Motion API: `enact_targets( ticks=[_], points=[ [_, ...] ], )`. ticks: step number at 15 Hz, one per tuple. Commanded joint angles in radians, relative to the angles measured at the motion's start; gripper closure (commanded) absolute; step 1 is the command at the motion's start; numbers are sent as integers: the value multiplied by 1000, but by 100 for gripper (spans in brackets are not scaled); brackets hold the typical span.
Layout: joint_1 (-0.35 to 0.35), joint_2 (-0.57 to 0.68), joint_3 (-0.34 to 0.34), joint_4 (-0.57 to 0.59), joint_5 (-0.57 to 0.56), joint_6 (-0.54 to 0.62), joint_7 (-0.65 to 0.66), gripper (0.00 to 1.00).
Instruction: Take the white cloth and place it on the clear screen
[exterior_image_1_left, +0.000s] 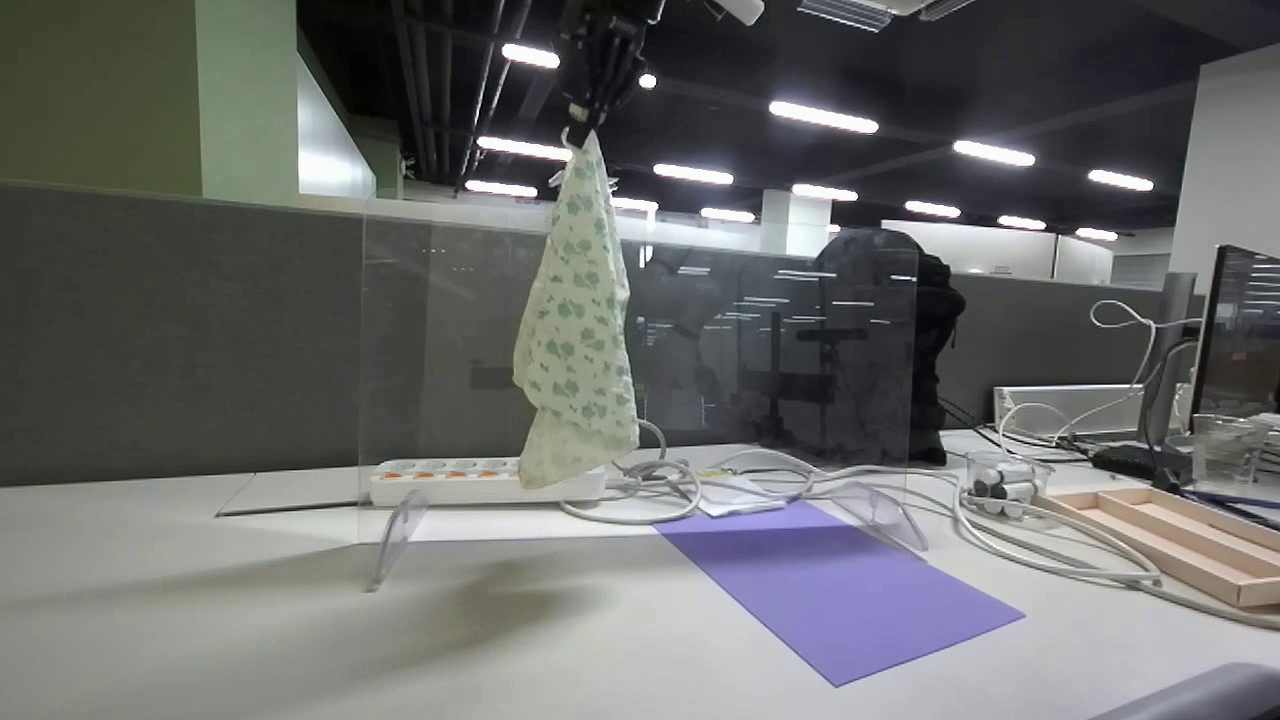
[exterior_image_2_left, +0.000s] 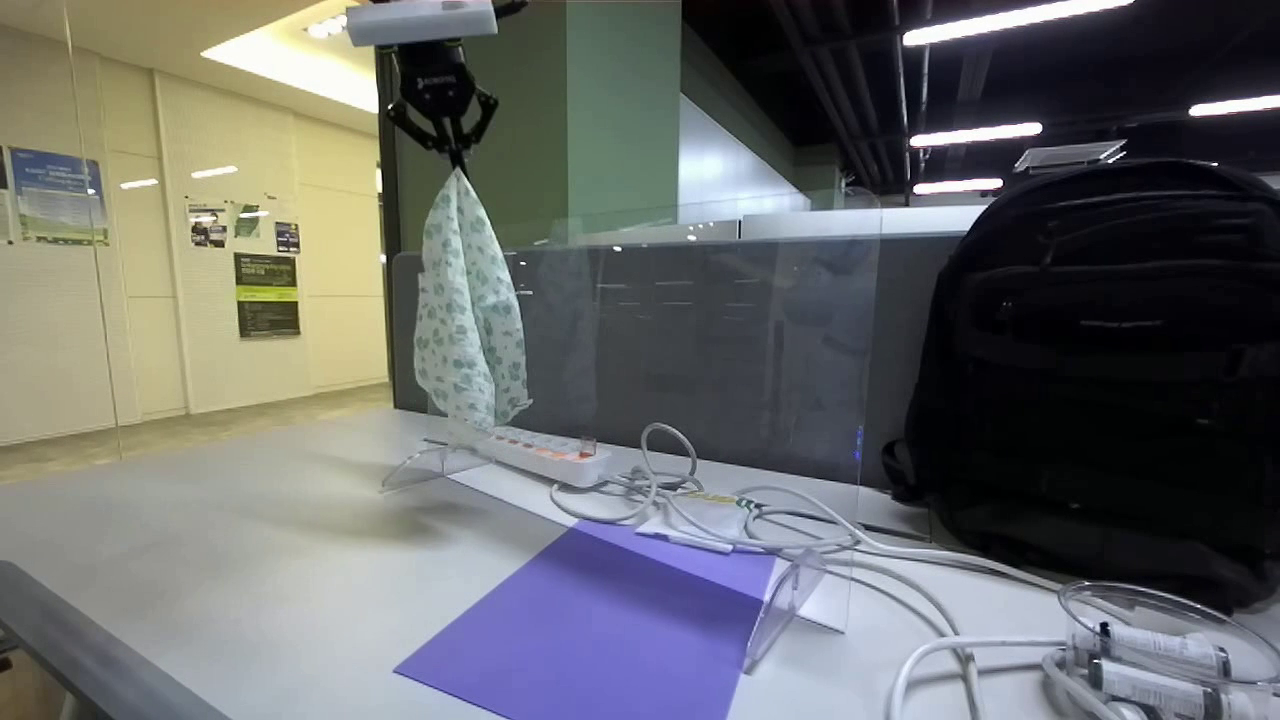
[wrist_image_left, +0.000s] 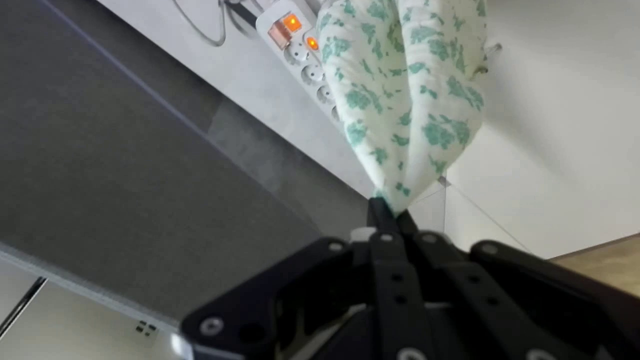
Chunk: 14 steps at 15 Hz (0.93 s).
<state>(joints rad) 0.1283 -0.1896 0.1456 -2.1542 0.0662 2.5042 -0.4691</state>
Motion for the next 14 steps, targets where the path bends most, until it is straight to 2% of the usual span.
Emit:
enact_targets(
  ticks=[1,7,8,9,14],
  points=[
    [-3,-37,0,47,-79,64,152,100],
    [-73,-25,3,140,-243,166,367,100],
    [-72,-10,-5,150,-240,150,357,100],
    [-48,-45,-13,107,-215,153,311,98],
    [-62,-12,-18,129,-216,152,334,100]
  ],
)
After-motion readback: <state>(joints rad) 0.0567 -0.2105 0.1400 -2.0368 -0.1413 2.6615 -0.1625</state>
